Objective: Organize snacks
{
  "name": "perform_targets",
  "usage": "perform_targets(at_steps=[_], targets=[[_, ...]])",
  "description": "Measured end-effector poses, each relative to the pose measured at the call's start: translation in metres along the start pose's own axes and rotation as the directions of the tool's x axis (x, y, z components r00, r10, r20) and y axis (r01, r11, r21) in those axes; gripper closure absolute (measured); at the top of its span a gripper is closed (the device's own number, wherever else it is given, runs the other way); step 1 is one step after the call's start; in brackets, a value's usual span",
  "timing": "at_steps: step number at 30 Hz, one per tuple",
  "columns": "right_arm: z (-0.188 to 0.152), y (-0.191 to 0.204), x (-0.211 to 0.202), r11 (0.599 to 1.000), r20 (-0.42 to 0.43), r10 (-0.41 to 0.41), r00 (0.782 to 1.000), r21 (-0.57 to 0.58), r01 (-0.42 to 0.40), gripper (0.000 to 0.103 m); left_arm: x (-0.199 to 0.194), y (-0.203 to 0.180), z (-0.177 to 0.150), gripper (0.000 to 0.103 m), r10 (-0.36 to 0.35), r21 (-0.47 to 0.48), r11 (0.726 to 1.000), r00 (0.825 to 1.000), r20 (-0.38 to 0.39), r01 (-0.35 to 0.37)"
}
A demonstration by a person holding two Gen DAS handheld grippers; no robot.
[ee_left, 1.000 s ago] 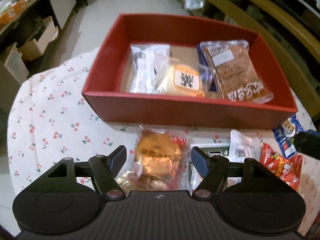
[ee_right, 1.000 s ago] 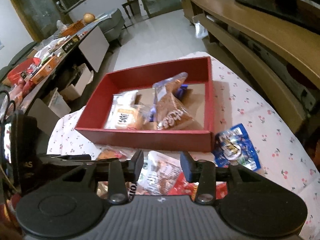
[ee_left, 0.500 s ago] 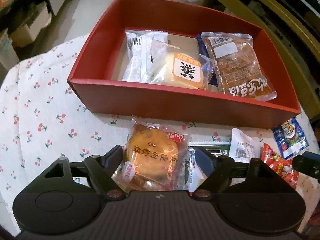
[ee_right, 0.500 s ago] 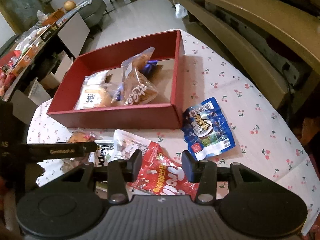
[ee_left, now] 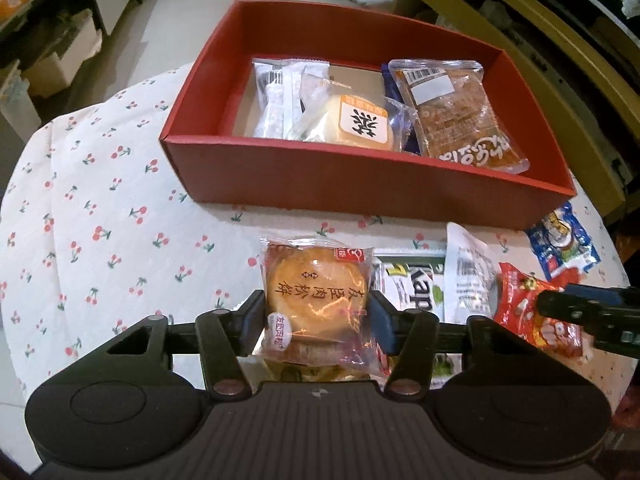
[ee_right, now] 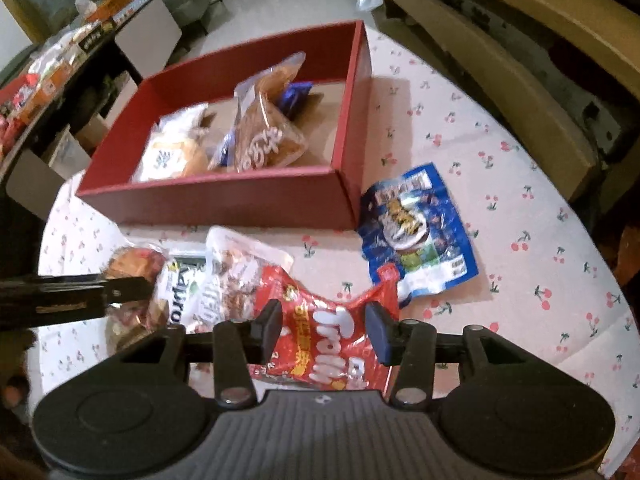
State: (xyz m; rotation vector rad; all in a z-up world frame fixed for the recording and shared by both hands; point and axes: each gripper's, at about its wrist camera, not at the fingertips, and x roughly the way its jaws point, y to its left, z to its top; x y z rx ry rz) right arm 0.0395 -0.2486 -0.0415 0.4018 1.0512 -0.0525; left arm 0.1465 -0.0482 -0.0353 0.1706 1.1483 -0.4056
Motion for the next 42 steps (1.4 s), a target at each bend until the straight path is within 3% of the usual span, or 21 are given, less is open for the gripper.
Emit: perform_targets(at_steps=[6, 10, 14, 19, 20, 27, 32, 35, 37, 42], targets=[[-0.030, 0.012, -0.005, 0.998, -0.087, 0.060, 0.994, -0.002, -0.060, 0.048, -0.017, 0.004, -0.007, 0.055, -0.048, -0.015, 0.999, 0.999, 0.013, 0.048], [-0.057, 0.023, -0.015, 0.988, -0.150, 0.155, 0.976, 0.004, -0.156, 0.048, -0.024, 0.006, -0.009, 0.059, -0.066, -0.008, 0.998, 0.997, 0.026, 0.067], [-0.054, 0.030, -0.027, 0.997, -0.061, 0.054, 0.997, -0.054, -0.058, 0.047, -0.026, 0.008, -0.009, 0.052, -0.057, -0.012, 0.998, 0.998, 0.041, 0.057], [-0.038, 0.027, -0.019, 1.000, -0.038, -0.028, 0.999, -0.015, 0.028, 0.043, -0.020, 0.008, -0.001, 0.027, -0.020, -0.018, 1.000, 0.998, 0.051, 0.020], [-0.037, 0.024, -0.020, 0.999, -0.030, -0.034, 0.999, -0.006, 0.034, 0.041, -0.018, 0.009, 0.001, 0.026, -0.024, -0.031, 0.999, 0.999, 0.047, 0.025], [-0.029, 0.001, -0.031, 0.995, 0.024, -0.029, 0.999, 0.093, 0.027, 0.039, 0.001, 0.001, 0.008, 0.027, -0.003, -0.002, 1.000, 1.000, 0.011, 0.003], [-0.013, -0.001, -0.037, 0.998, 0.072, -0.040, 0.997, 0.056, 0.036, 0.038, 0.008, -0.018, 0.006, 0.029, 0.043, 0.063, 0.997, 0.999, 0.011, -0.043], [-0.003, -0.002, -0.026, 0.999, 0.045, -0.042, 0.998, 0.034, 0.040, 0.038, 0.013, -0.017, 0.004, 0.031, 0.050, 0.058, 0.997, 0.999, -0.005, -0.050], [0.001, -0.001, -0.016, 0.999, 0.019, -0.052, 0.998, 0.019, 0.051, 0.038, 0.013, -0.014, 0.005, 0.038, 0.046, 0.045, 0.998, 0.999, -0.005, -0.046], [0.006, 0.009, 0.007, 0.996, -0.027, -0.080, 0.996, -0.040, 0.079, 0.036, 0.011, -0.010, 0.004, 0.039, 0.031, 0.026, 0.999, 0.999, -0.007, -0.031]])
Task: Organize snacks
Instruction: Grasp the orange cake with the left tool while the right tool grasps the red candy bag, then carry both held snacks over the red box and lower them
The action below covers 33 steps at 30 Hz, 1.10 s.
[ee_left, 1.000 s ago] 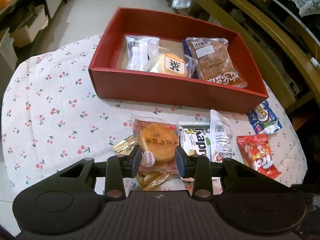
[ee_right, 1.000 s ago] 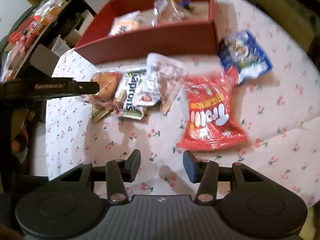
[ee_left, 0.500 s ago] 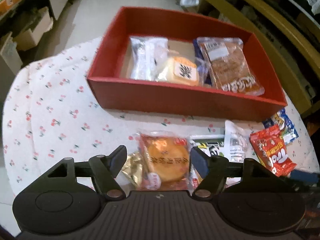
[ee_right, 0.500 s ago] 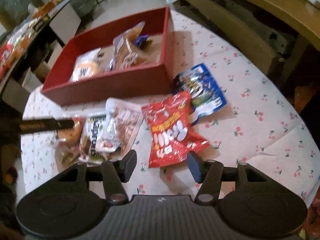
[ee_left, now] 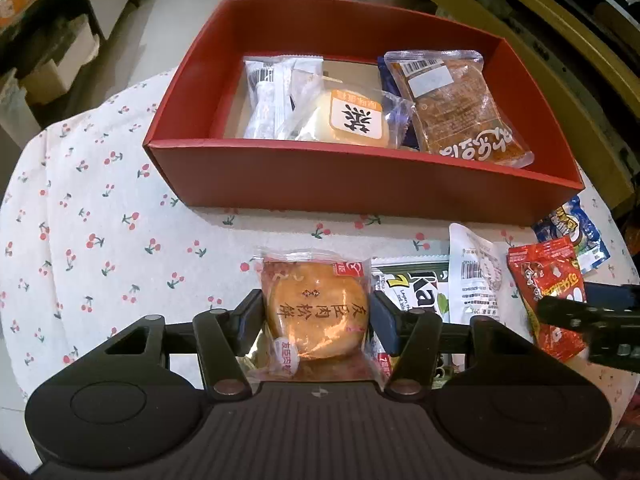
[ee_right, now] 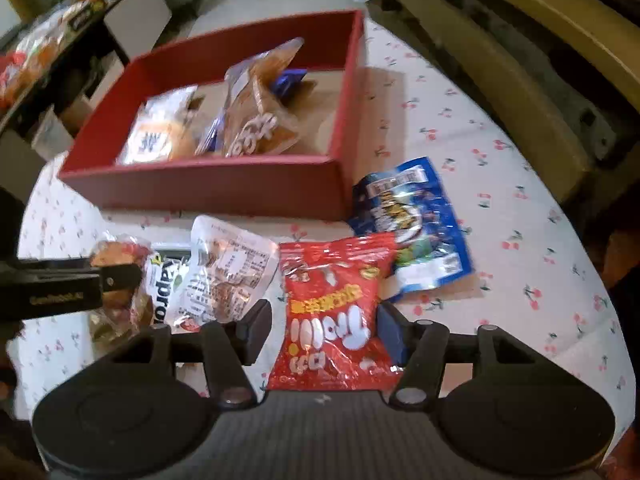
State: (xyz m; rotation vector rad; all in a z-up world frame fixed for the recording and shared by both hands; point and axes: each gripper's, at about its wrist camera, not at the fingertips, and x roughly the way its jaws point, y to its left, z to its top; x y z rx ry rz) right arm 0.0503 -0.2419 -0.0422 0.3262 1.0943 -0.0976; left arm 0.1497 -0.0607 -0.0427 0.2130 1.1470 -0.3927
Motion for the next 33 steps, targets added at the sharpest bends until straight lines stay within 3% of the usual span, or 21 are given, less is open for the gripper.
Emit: perform_targets(at_steps=[7, 14, 25, 33], targets=[[0.007, 0.013, 0.021, 0.995, -0.006, -0.060, 0.998, -0.076, 0.060, 0.031, 0.003, 0.000, 0.002, 0.036, -0.004, 0.002, 1.000, 1.000, -0.005, 0.004], [-0.001, 0.019, 0.014, 0.989, 0.008, -0.079, 0.997, -0.124, 0.079, 0.041, 0.000, 0.003, -0.001, 0.039, -0.009, 0.003, 1.000, 1.000, -0.001, 0.009], [-0.013, 0.021, -0.027, 0.995, 0.091, 0.029, 0.995, -0.094, -0.020, 0.043, -0.029, 0.009, -0.016, 0.040, -0.041, -0.020, 0.999, 0.998, 0.050, 0.042], [-0.004, 0.020, -0.043, 0.997, 0.165, 0.059, 0.985, -0.058, -0.050, 0.043, -0.045, 0.005, -0.003, 0.040, -0.091, -0.026, 0.995, 0.990, 0.108, 0.094]])
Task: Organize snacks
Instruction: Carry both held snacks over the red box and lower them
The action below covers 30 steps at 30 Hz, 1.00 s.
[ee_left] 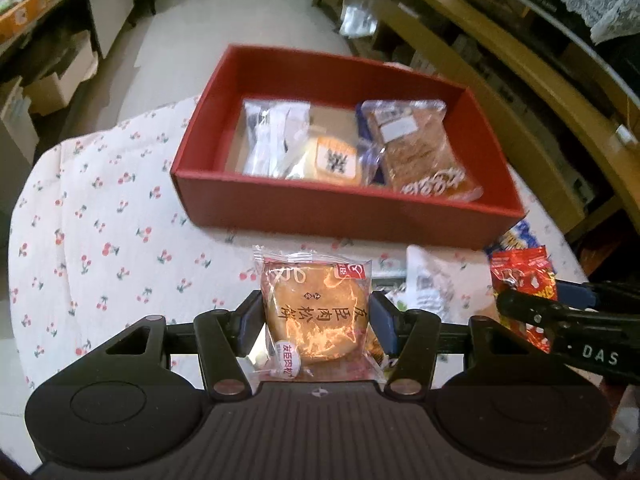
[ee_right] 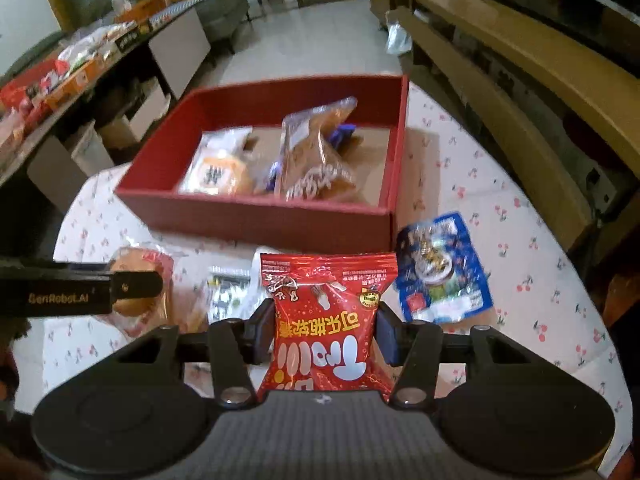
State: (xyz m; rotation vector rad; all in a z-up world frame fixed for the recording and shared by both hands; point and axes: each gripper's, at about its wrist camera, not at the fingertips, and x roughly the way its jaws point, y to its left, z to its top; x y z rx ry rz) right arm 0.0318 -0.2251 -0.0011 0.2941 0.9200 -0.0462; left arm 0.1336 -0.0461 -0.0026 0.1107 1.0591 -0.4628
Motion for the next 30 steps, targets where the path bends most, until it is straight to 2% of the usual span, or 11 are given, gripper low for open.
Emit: perform_targets(at_steps=[13, 30], targets=[[0.033, 0.005, -0.007, 0.999, 0.078, 0.041, 0.996, 0.019, -0.043, 0.043, -0.009, -0.012, 0.023, 0.040, -0.045, 0.003, 0.999, 0.997, 0.065, 0.045], [0.067, 0.004, 0.005, 0.997, 0.122, 0.042, 0.992, 0.059, -0.050, 0.043, 0.001, -0.021, 0.053, 0.040, -0.016, 0.022, 1.000, 0.995, 0.103, 0.014]])
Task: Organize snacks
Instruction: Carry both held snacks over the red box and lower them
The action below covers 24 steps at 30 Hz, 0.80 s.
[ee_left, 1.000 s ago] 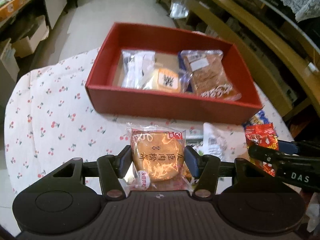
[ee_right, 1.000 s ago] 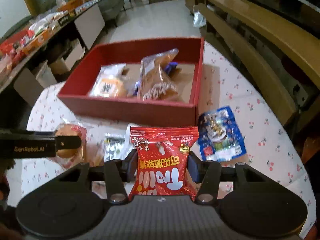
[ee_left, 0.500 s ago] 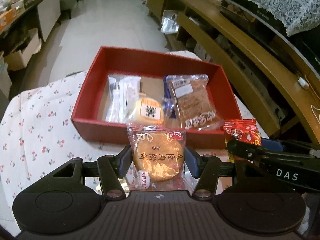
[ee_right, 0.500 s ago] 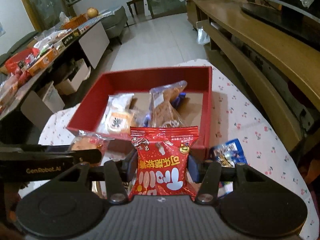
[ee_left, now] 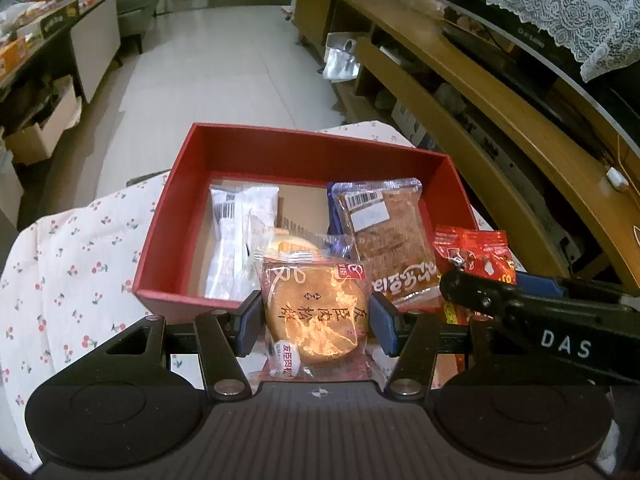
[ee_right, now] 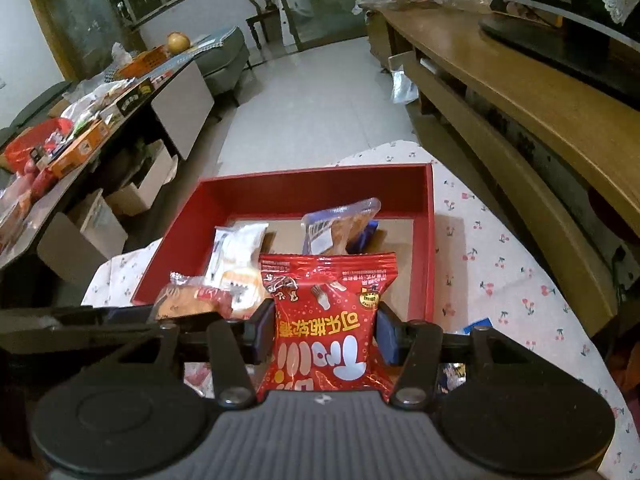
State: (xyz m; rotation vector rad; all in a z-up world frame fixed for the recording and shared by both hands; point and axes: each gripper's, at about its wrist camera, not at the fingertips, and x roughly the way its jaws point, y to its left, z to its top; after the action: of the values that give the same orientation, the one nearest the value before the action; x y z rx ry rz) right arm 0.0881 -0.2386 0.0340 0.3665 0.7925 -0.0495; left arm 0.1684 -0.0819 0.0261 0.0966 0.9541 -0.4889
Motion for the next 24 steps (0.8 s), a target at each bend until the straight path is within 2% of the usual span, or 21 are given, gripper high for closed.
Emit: perform_targets(at_steps=[24], targets=[[0.025, -0.009, 0.023, 0.999, 0.015, -0.032, 0.999, 0.029, 0.032, 0.043, 0.022, -0.004, 0.025, 0.040, 0.059, 0.020, 0.998, 0.998, 0.023, -0.059]])
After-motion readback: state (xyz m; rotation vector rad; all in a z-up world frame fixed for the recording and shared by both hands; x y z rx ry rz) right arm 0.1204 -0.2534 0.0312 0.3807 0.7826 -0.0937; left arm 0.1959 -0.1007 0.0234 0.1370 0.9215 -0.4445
